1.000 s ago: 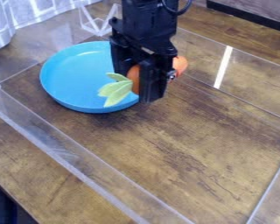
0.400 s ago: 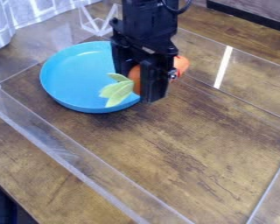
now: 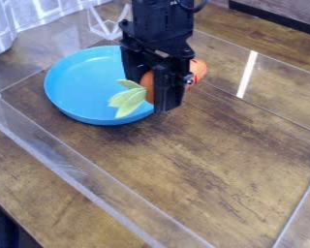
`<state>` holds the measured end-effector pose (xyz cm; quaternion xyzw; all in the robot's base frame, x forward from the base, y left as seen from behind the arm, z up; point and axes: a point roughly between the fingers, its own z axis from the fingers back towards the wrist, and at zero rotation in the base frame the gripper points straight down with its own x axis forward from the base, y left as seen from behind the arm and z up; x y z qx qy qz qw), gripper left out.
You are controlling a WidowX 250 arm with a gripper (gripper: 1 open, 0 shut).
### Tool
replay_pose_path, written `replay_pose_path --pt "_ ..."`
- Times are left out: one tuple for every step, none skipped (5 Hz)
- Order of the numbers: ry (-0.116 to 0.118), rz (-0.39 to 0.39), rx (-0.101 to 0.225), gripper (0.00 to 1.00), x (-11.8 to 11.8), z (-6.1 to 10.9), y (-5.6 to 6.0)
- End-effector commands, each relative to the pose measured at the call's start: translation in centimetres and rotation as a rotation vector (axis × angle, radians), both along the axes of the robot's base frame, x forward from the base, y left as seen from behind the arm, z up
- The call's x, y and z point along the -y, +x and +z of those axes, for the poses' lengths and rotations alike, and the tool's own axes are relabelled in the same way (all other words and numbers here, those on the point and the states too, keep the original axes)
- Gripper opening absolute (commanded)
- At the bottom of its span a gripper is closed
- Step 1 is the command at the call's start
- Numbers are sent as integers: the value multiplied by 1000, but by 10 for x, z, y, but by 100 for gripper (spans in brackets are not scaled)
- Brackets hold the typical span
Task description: Put the carrot in the blue tray
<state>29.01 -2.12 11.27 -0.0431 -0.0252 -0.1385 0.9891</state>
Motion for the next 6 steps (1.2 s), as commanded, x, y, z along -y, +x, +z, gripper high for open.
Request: replay_pose_path --pt "-1 10 85 0 -5 25 6" --pt "2 3 82 0 -4 25 7" --pt "6 -5 79 0 -4 26 8" --pt "9 -10 77 0 -4 26 9" --pt "12 -15 75 0 -3 26 11" --pt "14 -16 72 0 -3 27 12"
